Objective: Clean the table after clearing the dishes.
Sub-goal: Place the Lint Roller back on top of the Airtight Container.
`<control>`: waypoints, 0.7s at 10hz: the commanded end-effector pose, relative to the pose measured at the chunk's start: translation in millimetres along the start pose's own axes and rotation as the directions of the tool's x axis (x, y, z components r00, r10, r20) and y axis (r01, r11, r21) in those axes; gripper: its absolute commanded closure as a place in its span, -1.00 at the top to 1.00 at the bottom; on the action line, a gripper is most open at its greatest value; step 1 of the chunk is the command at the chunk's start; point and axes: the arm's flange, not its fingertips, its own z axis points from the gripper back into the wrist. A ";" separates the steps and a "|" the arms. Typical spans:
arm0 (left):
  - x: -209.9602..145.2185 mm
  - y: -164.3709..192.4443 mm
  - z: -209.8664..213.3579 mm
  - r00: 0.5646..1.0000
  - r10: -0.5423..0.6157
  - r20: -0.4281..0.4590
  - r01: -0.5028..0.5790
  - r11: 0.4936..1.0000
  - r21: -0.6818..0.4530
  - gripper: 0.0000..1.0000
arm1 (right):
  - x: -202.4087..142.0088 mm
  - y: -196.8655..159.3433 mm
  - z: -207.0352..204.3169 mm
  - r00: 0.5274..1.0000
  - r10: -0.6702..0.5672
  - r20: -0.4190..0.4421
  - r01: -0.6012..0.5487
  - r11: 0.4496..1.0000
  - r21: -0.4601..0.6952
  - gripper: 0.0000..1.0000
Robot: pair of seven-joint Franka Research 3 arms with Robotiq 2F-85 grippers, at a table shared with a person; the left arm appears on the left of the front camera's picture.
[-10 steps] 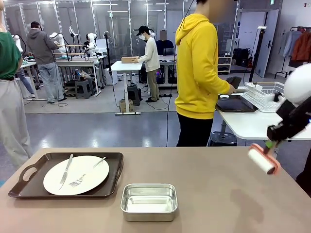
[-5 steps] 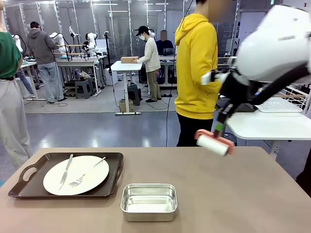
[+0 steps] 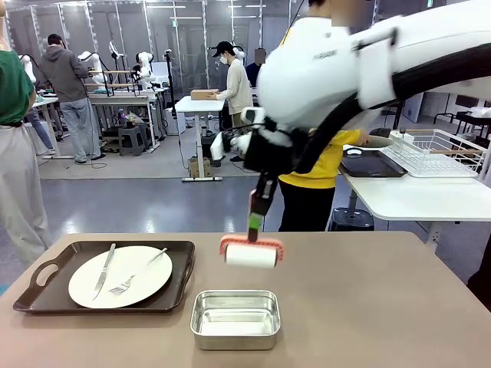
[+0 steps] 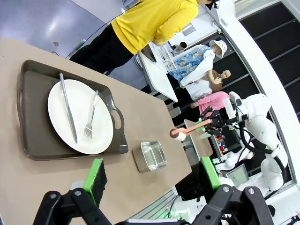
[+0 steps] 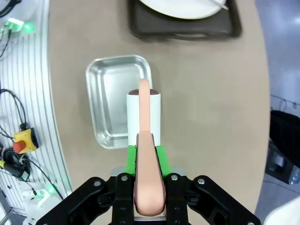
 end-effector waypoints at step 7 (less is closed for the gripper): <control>0.7 -2.0 2.8 1.000 -0.005 0.003 0.005 1.000 -0.005 1.00 | 7.7 -17.8 -92.6 0.993 -0.118 -0.025 0.120 0.986 0.118 -0.59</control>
